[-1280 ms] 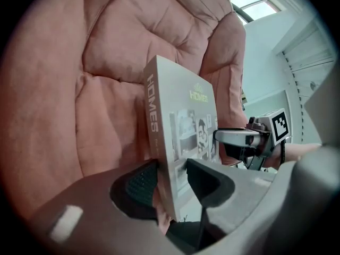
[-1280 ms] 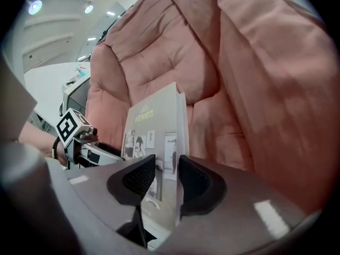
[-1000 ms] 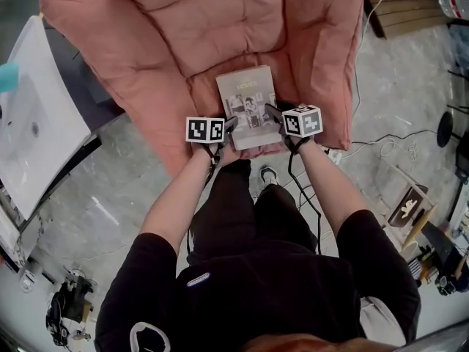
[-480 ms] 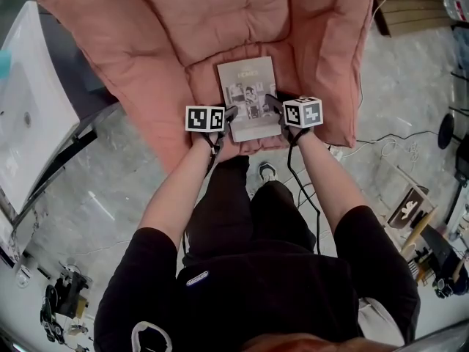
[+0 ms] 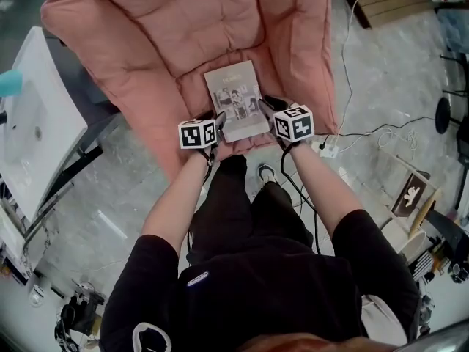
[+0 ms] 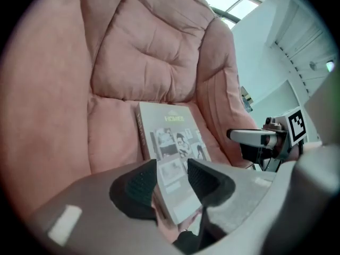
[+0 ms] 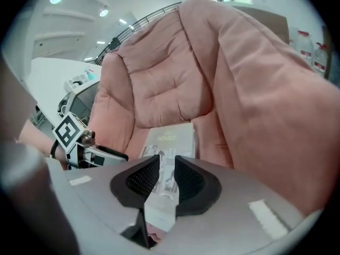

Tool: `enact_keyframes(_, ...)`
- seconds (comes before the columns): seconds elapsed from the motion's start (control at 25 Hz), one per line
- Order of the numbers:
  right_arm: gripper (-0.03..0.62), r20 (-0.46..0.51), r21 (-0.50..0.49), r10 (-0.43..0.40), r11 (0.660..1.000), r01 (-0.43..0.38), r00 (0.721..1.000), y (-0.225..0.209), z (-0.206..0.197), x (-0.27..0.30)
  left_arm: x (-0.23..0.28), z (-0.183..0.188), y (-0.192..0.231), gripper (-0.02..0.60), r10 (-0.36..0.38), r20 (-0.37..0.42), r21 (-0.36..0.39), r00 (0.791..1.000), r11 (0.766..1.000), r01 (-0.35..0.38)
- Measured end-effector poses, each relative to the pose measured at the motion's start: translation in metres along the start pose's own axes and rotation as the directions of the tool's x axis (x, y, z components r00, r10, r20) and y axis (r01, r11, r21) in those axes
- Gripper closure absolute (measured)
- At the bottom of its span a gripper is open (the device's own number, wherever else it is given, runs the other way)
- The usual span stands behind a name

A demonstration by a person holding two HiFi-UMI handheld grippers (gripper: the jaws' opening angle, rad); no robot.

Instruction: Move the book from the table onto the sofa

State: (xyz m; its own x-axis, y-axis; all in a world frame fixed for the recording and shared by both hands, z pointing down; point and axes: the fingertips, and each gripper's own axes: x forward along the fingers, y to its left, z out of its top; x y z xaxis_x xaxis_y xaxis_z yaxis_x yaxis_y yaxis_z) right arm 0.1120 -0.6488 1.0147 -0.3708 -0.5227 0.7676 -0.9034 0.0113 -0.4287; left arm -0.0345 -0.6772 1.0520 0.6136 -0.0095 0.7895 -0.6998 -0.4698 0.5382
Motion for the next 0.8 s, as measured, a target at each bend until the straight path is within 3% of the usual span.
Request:
enact_keyframes(0.28, 0.499, 0.08, -0.051, 0.051, 0.998, -0.048, 0.995, 0.07, 0.041, -0.112, -0.077, 0.018, -0.072, 0.408, -0.019, 0.018, 0.119, 1.0, 0.993, 0.016)
enact_keyframes(0.52, 0.499, 0.121, -0.109, 0.066, 0.993, -0.053, 0.99, 0.113, 0.074, -0.185, -0.129, 0.044, -0.119, 0.437, -0.073, 0.007, 0.253, 0.997, 0.965, 0.069)
enact_keyframes(0.8, 0.507, 0.272, -0.12, 0.05, 0.993, -0.017, 0.961, 0.152, 0.121, -0.269, -0.185, 0.068, -0.157, 0.462, -0.12, 0.036, 0.334, 0.992, 0.937, 0.102)
